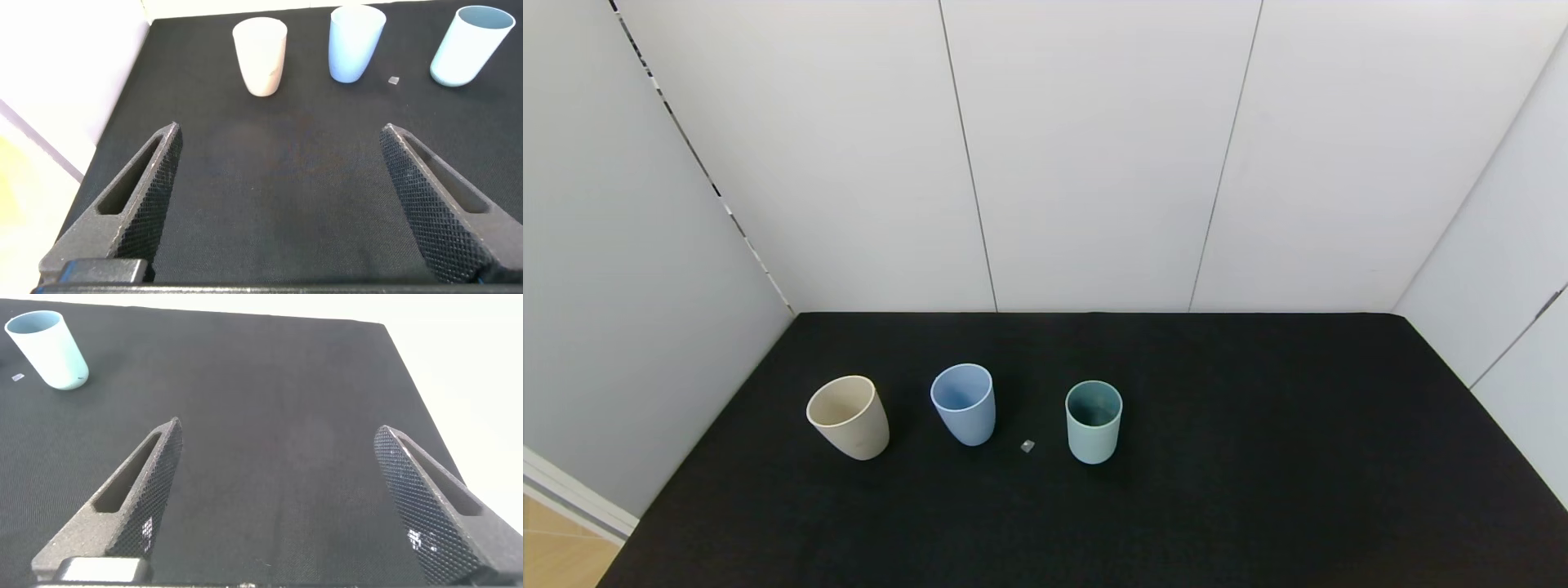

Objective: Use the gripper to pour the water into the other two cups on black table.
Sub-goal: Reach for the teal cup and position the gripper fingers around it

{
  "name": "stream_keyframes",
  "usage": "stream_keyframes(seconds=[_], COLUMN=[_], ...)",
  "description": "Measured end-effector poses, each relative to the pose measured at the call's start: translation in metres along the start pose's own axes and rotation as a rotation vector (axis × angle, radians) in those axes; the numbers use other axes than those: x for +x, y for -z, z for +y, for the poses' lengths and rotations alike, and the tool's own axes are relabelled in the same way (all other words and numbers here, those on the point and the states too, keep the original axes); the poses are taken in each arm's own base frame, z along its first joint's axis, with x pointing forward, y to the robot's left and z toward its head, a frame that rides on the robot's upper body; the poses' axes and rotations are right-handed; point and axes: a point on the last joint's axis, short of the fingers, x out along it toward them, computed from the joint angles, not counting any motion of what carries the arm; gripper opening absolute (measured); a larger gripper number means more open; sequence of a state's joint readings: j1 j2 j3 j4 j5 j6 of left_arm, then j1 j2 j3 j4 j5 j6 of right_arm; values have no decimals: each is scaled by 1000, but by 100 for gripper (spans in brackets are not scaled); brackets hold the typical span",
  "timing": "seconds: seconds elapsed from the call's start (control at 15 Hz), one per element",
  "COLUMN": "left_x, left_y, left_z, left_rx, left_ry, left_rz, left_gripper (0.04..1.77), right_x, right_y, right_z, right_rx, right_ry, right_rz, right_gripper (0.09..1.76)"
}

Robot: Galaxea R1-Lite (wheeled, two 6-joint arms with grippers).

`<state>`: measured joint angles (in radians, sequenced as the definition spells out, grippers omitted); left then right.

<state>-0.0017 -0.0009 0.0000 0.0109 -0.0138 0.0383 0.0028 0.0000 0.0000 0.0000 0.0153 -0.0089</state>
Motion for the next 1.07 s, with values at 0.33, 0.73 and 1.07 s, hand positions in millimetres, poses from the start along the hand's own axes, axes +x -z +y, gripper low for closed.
stream_keyframes(seconds=[0.33,0.73,1.07], left_x=[0,0,-6], left_y=[-1,-1,-19], left_z=[0,0,0], left_rx=[-9,-19,-31], left_ry=[-1,-4,47], left_rz=[-6,-8,-74], left_gripper=[172,172,172], right_x=[0,0,0], right_y=[0,0,0], right_z=[0,0,0], right_rx=[0,0,0], right_ry=[0,-1,0], right_rz=[0,0,0], right_gripper=[171,171,171])
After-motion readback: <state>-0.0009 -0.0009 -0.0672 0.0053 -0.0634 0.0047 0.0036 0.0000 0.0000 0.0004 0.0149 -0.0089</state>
